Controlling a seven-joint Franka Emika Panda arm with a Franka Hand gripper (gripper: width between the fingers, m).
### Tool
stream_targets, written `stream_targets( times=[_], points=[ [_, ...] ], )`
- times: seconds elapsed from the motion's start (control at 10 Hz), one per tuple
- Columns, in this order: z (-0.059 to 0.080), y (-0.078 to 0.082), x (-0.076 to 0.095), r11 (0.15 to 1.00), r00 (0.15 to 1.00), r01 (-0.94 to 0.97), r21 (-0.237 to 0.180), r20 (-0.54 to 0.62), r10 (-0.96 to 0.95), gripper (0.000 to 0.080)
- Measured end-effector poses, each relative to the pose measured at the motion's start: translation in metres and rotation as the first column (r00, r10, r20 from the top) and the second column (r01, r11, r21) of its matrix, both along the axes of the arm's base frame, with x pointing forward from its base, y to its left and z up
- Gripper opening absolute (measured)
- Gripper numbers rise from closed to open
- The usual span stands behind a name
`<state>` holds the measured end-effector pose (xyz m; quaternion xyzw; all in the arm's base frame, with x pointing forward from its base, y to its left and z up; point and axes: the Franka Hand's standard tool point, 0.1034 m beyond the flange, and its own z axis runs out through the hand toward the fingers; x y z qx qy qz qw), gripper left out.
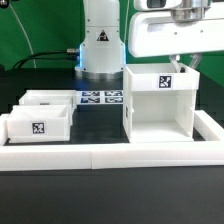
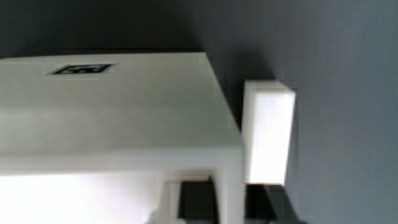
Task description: Assemble drawer
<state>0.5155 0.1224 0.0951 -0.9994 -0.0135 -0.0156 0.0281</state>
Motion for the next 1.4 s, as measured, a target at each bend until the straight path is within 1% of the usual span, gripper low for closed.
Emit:
stream_targets(
  times=[0.2,0.6,0.7,1.0,1.2,1.4],
  points=[
    [0.0,0.0,0.015,1.0,1.0,-0.003,0.004,0.015,0.003,0.0038],
    [0.001,-0.009,0.05,1.0,0.999,0.011,0.007,0.05,-0.011,0.0038],
    [0.001,-0.011,0.054,1.0,0.998,0.014,0.007,0.054,-0.014,0.0038],
    [0.002,-0.009,0.054,0.999,0.998,0.042,0.012,0.052,-0.043,0.0038],
    [0.003,-0.007,0.054,0.99,0.989,0.138,0.028,0.047,-0.14,0.0038],
    [0.005,-0.004,0.056,0.96,0.96,0.274,0.052,0.039,-0.277,0.0038]
  ],
)
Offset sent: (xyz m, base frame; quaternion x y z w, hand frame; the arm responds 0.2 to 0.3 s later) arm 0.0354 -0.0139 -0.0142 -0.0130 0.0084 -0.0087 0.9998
